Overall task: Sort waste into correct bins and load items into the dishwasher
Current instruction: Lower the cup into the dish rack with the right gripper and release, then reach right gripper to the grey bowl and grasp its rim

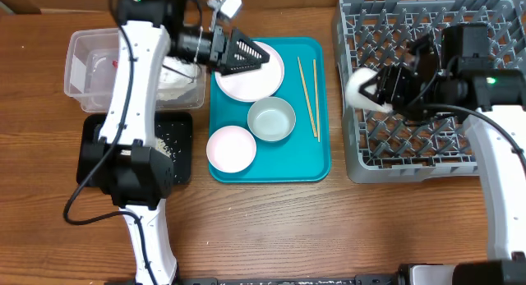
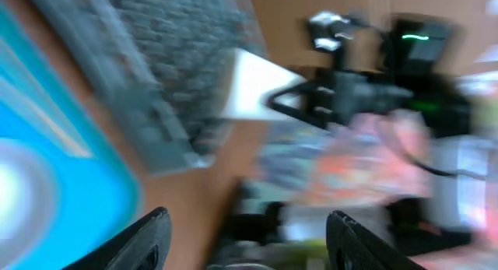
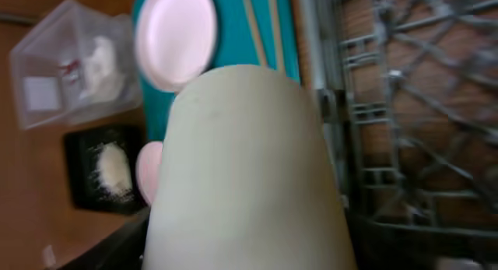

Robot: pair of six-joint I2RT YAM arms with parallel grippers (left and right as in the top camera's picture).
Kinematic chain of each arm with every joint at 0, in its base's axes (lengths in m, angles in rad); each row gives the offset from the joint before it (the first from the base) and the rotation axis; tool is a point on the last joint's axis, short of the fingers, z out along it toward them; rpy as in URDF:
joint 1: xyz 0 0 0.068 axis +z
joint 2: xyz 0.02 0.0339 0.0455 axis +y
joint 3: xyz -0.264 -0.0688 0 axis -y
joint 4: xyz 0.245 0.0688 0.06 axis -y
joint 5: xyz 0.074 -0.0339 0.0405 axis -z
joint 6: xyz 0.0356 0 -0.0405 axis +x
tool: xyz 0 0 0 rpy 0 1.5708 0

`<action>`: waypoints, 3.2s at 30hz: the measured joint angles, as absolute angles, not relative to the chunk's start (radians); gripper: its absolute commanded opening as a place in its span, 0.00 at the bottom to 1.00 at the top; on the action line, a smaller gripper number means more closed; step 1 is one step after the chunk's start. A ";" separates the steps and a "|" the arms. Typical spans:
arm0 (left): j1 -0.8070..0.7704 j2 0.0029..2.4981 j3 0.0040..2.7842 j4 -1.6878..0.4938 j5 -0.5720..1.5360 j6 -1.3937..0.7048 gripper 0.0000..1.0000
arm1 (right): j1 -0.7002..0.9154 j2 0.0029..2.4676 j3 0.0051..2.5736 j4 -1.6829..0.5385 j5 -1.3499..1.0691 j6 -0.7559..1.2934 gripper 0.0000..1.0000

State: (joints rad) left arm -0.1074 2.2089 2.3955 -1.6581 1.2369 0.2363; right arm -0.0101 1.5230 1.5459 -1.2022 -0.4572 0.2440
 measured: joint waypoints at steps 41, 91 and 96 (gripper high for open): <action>-0.171 2.209 2.702 -1.679 0.212 -0.125 0.73 | 0.090 1.824 1.603 -1.507 -0.069 0.310 0.77; -0.085 2.148 2.826 -1.681 0.035 -0.192 1.00 | 0.444 2.154 1.679 -1.010 -0.139 0.556 0.04; -0.085 2.148 2.826 -1.681 0.033 -0.192 1.00 | 0.443 2.154 1.686 -1.050 -0.115 0.568 0.04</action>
State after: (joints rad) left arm -0.0853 2.1483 2.8262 -1.6810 0.0330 -0.1925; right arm 0.4431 2.1536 1.6855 -1.0504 -0.1146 0.5678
